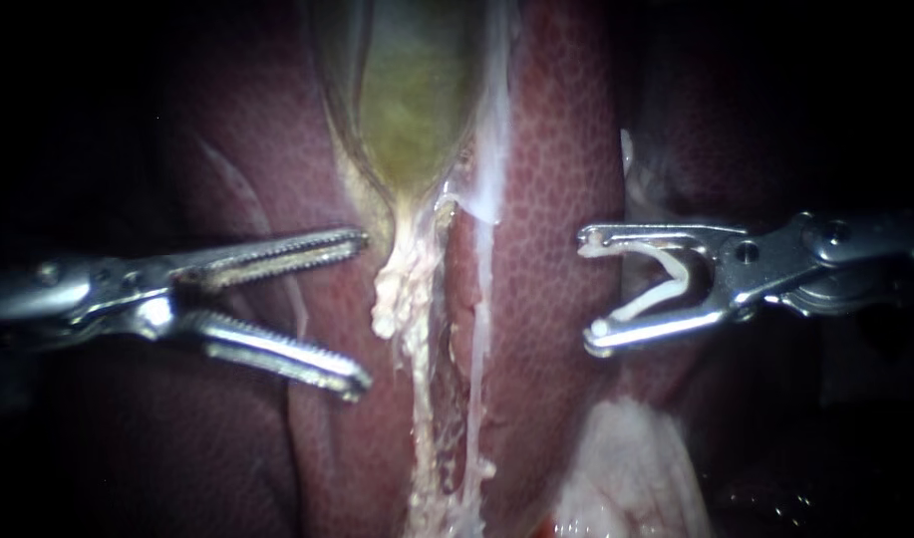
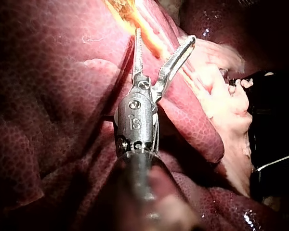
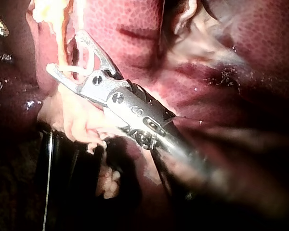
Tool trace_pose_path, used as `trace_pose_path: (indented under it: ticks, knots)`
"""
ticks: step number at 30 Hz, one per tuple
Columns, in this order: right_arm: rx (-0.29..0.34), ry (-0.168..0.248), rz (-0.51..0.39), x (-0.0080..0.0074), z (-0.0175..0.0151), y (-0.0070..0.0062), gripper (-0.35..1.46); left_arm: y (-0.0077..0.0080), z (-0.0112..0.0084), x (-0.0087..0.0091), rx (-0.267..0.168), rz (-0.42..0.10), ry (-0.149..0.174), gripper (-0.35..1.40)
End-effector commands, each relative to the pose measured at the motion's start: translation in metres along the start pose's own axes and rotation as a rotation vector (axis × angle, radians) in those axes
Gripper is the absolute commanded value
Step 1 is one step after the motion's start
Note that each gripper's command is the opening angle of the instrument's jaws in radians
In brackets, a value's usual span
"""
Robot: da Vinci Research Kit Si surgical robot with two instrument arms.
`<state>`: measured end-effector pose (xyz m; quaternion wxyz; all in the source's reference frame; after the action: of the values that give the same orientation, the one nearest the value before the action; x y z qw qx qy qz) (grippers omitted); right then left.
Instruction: Grabbing gallbladder
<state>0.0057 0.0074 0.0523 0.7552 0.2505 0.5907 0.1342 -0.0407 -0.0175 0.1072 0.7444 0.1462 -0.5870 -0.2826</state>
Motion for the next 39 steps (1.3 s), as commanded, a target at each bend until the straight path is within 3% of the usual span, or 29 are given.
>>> trace_pose_path:
  ticks: [1, 5, 13, 17, 20, 23, 31, 36, 39]
  knots:
    - [0.0, 0.0, 0.0, 0.0, 0.0, 0.0, 0.6, 0.0001, 0.0003, 0.0002, -0.003, -0.018, 0.0, 0.59]
    - [0.0, 0.0, 0.0, 0.0, 0.0, 0.0, 0.6, 0.0006, 0.0012, 0.0006, -0.015, -0.041, -0.004, 0.56]
    - [0.0, 0.0, 0.0, 0.0001, 0.0001, -0.0001, 0.6, 0.0026, 0.0017, 0.0022, -0.071, -0.091, 0.027, 0.42]
    - [0.0, 0.0, 0.0, 0.0001, 0.0001, -0.0001, 0.6, 0.0031, 0.0022, 0.0033, -0.091, -0.122, 0.05, 0.2]
    - [0.0, 0.0, 0.0, 0.0001, 0.0001, -0.0001, 0.6, 0.0034, 0.0021, 0.0042, -0.096, -0.142, 0.083, -0.35]
    - [0.001, 0.0, 0.0, 0.0001, 0.0001, -0.0002, 0.6, 0.0034, 0.0015, 0.0041, -0.099, -0.177, 0.111, -0.35]
    - [0.0, 0.0, 0.0, 0.0001, 0.0001, -0.0002, 0.6, 0.0025, -0.0006, 0.0016, -0.095, -0.213, 0.113, -0.35]
    - [0.0, 0.0, 0.0, 0.0001, 0.0001, -0.0001, 0.6, 0.0025, -0.0034, -0.0014, -0.116, -0.229, 0.115, -0.35]
    - [0.0, 0.0, 0.0, 0.0001, 0.0001, -0.0001, 0.6, 0.0026, -0.0051, -0.0034, -0.123, -0.248, 0.094, -0.35]
